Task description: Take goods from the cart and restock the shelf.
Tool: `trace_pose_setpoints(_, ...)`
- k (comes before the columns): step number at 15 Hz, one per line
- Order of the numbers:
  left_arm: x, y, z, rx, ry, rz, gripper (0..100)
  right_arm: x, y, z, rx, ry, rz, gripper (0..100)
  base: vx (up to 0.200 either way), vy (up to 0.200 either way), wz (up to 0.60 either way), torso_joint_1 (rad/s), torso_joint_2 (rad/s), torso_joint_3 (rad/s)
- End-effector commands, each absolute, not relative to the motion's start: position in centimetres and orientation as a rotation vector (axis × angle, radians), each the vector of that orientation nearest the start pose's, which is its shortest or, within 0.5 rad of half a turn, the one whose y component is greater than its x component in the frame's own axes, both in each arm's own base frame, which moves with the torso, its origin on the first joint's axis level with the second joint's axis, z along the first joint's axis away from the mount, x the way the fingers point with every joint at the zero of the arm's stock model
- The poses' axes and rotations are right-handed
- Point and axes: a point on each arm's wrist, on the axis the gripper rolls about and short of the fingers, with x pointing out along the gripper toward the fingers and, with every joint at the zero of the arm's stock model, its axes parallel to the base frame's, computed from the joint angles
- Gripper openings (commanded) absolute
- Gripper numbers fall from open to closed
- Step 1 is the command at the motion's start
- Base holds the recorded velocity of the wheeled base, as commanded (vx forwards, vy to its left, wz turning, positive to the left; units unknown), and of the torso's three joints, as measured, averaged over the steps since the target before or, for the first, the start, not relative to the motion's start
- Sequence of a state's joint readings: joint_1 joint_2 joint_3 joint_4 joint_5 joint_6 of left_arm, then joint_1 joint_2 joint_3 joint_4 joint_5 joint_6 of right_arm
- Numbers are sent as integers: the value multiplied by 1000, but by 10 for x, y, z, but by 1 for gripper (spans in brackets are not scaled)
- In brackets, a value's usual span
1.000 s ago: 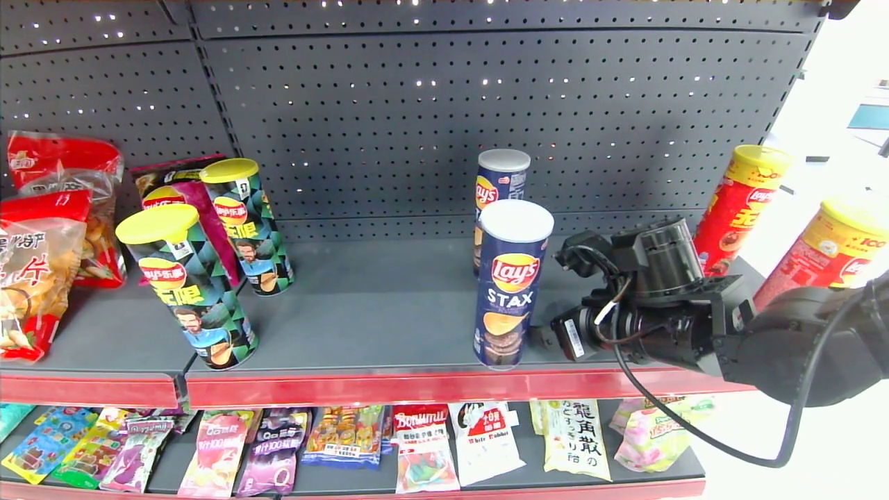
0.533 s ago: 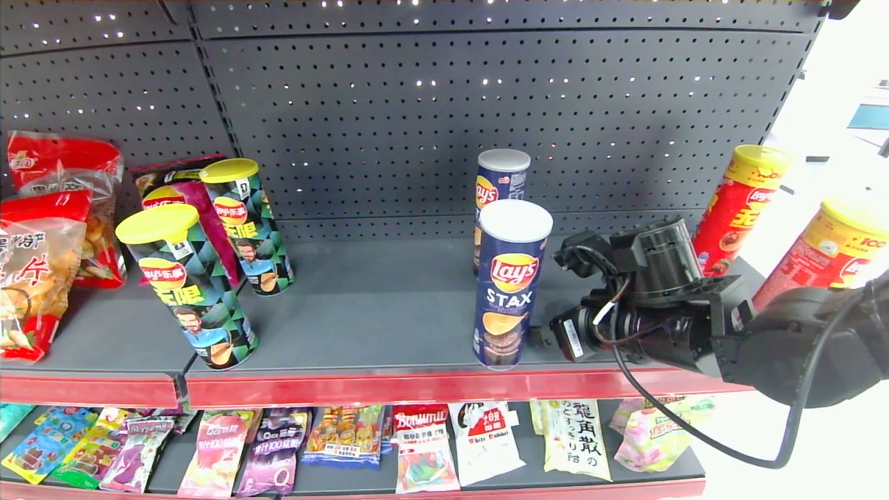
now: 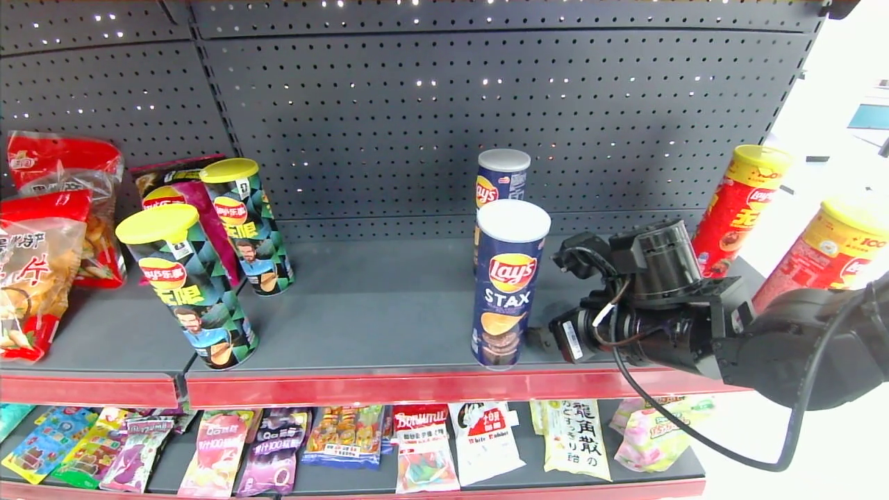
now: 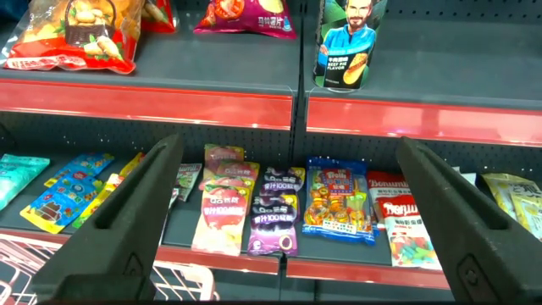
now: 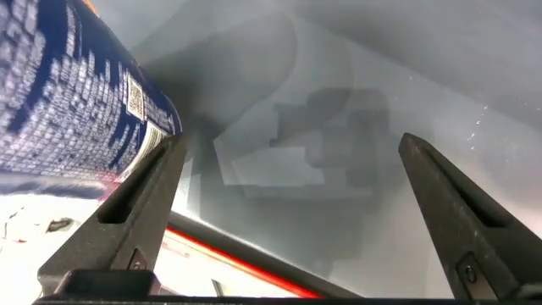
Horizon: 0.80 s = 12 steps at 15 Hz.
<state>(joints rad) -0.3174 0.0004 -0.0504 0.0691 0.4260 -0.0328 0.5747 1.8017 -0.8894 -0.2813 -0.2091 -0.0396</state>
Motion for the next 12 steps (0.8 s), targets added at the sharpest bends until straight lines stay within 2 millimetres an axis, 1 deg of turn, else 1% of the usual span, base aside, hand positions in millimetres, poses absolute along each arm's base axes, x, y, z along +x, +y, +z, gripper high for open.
trace_pose_setpoints(1, -25, 18, 82, -27, 15, 109, 100, 267, 166, 142, -276, 576, 360, 100, 0, 0, 0, 0, 0, 0)
trace_pose_setpoints(3, -25, 18, 82, -27, 15, 109, 100, 262, 161, 143, -280, 577, 342, 100, 0, 0, 0, 0, 0, 0)
trace_pose_setpoints(6, -25, 18, 83, -32, 14, 102, 100, 238, 147, 155, -277, 543, 312, 100, 0, 0, 0, 0, 0, 0)
trace_pose_setpoints(8, -25, 18, 83, -34, 14, 102, 100, 216, 133, 166, -272, 505, 298, 100, 0, 0, 0, 0, 0, 0)
trace_pose_setpoints(9, -25, 18, 83, -34, 14, 102, 100, 209, 130, 169, -269, 493, 303, 100, 0, 0, 0, 0, 0, 0)
trace_pose_setpoints(10, -25, 18, 83, -34, 14, 102, 100, 189, 121, 175, -259, 464, 318, 100, 0, 0, 0, 0, 0, 0)
trace_pose_setpoints(11, -25, 18, 83, -34, 14, 100, 100, 169, 111, 177, -256, 440, 325, 100, 0, 0, 0, 0, 0, 0)
trace_pose_setpoints(12, -25, 18, 83, -34, 14, 100, 100, 155, 103, 178, -253, 418, 319, 100, 0, 0, 0, 0, 0, 0)
